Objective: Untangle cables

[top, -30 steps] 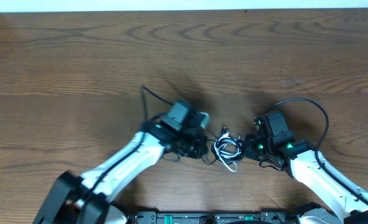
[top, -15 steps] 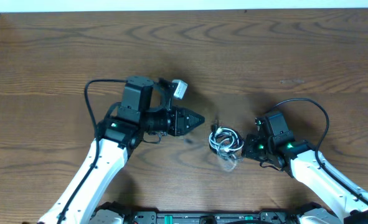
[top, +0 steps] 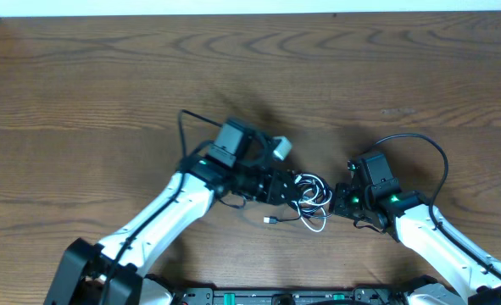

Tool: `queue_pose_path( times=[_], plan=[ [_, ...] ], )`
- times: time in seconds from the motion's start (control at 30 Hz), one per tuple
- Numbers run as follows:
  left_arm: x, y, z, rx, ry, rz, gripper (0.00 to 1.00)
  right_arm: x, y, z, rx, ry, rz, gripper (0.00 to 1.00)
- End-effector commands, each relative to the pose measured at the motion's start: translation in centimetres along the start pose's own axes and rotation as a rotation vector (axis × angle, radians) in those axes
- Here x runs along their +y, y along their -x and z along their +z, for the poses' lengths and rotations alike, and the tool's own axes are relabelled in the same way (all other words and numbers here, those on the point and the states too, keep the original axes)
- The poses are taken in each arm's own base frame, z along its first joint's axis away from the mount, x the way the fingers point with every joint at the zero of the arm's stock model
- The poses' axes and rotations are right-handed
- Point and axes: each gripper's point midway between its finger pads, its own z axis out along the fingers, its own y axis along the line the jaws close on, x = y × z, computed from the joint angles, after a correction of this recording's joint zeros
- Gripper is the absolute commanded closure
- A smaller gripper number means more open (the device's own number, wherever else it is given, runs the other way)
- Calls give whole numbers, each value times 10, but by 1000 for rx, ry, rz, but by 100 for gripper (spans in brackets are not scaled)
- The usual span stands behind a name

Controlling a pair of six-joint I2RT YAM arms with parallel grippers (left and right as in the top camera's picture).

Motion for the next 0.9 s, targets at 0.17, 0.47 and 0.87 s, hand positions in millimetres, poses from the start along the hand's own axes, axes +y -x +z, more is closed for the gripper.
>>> queue_pose_path(
  times=[0.17, 0.47, 0.87],
  plan=[
    [3, -31, 28, 110, 52, 15, 67, -4, -1, 1, 2, -13, -11, 99],
    [-8, -18, 17, 50, 37, 6, 70, -6, -4, 1, 13, -21, -7, 99],
    [-21, 31, 8, -173, 57, 15, 74, -7, -5, 1, 16, -23, -7, 99]
  ],
)
